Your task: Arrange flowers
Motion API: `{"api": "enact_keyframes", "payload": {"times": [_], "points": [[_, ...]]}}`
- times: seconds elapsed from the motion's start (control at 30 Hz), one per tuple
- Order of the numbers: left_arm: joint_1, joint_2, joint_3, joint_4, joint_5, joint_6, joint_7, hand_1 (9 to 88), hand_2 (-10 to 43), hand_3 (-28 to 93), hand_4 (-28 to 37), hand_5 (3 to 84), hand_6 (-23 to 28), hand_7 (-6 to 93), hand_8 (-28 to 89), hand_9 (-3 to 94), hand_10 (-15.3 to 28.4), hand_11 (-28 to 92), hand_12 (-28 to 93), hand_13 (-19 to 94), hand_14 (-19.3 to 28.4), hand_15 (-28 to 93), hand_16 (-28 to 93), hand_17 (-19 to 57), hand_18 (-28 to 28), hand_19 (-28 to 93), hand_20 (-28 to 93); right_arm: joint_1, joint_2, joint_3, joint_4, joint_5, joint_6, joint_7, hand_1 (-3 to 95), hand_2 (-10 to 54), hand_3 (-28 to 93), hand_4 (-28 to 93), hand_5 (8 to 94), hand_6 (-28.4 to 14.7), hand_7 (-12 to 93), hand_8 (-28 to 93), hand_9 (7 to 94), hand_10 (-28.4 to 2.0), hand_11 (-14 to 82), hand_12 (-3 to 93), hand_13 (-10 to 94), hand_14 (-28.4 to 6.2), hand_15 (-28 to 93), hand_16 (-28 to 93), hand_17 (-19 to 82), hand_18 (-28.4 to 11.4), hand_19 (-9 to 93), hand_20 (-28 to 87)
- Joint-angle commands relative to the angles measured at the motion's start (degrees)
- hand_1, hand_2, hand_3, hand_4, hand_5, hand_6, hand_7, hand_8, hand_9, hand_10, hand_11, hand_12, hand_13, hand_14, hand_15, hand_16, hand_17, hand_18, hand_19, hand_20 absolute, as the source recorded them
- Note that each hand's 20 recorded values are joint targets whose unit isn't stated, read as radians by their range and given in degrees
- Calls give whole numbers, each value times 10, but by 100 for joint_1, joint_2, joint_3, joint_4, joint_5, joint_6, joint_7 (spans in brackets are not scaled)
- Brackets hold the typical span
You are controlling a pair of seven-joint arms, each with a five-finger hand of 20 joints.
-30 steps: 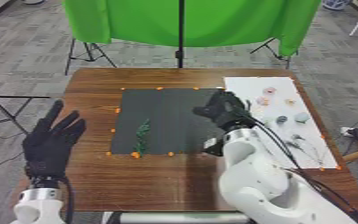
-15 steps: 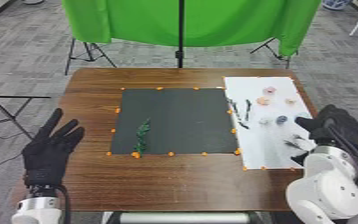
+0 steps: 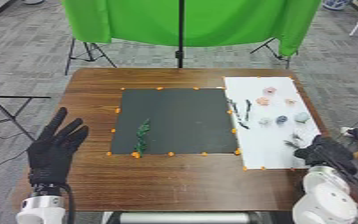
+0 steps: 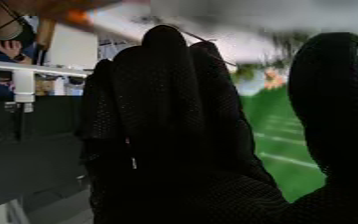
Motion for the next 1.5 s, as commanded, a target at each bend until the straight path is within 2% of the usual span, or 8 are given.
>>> {"api": "enact_keyframes", "payload": {"times": [0.03,0.17,0.2,0.23,0.37,0.87,1.27,1.5], "points": [[-4,-51,32,3,10,37,-82,195,62,816,-283,343,60,77,-81,356,198,220,113,235,284,579,-94,-78,284,536,70,320,115,-231,333,-394,204,81,351,-59,753,-264,660,-44,155,-115,689,-172,435,180,653,-138,749,143,336,-247,932,142],[11,-5,41,-10,-13,67,-51,196,62,816,-283,342,60,77,-81,356,198,222,115,235,284,579,-95,-78,284,535,70,385,148,-292,441,-477,301,203,385,-52,763,-276,695,-34,168,-120,707,-164,439,183,675,-129,748,149,354,-241,932,166],[11,-54,8,-17,23,56,-124,196,62,815,-283,342,60,77,-81,356,198,223,115,235,284,579,-95,-79,284,536,71,363,156,-291,456,-531,283,223,395,-54,768,-277,699,-33,170,-120,713,-162,440,183,680,-127,747,151,359,-241,932,173],[20,-12,24,-22,-12,96,-47,196,62,815,-283,342,60,77,-81,356,198,222,115,234,284,579,-95,-79,284,535,71,461,169,-382,515,-576,270,216,405,-57,768,-279,701,-33,173,-111,717,-160,440,184,685,-125,747,154,362,-240,932,181],[3,24,38,-16,-40,93,-58,197,63,815,-283,343,60,76,-81,357,199,223,114,235,284,578,-96,-79,284,535,71,535,155,-398,605,-293,-8,191,490,-90,703,-282,745,-38,199,5,755,-139,451,230,716,-106,749,172,396,-226,932,236],[64,126,60,-51,-129,165,38,199,63,817,-283,343,61,77,-82,357,198,224,114,234,284,580,-95,-78,284,535,73,662,191,-487,678,-320,120,23,547,-95,667,-283,846,-10,229,37,828,-109,473,263,774,-80,746,198,435,-216,932,329],[123,15,-105,-120,14,123,-46,201,64,817,-283,343,61,77,-81,357,198,225,113,235,284,579,-96,-78,284,535,74,839,-37,-383,-429,-733,607,-164,547,-95,716,-283,874,-20,223,61,855,-113,493,253,797,-79,752,213,455,-218,932,390],[201,25,-212,-179,42,123,-36,203,64,818,-283,344,61,78,-81,357,199,225,113,235,284,580,-97,-78,284,536,74,2257,-995,-1804,-776,-466,272,-734,551,-95,723,-283,880,-25,220,70,859,-115,492,257,800,-83,756,217,459,-224,932,412]]}}
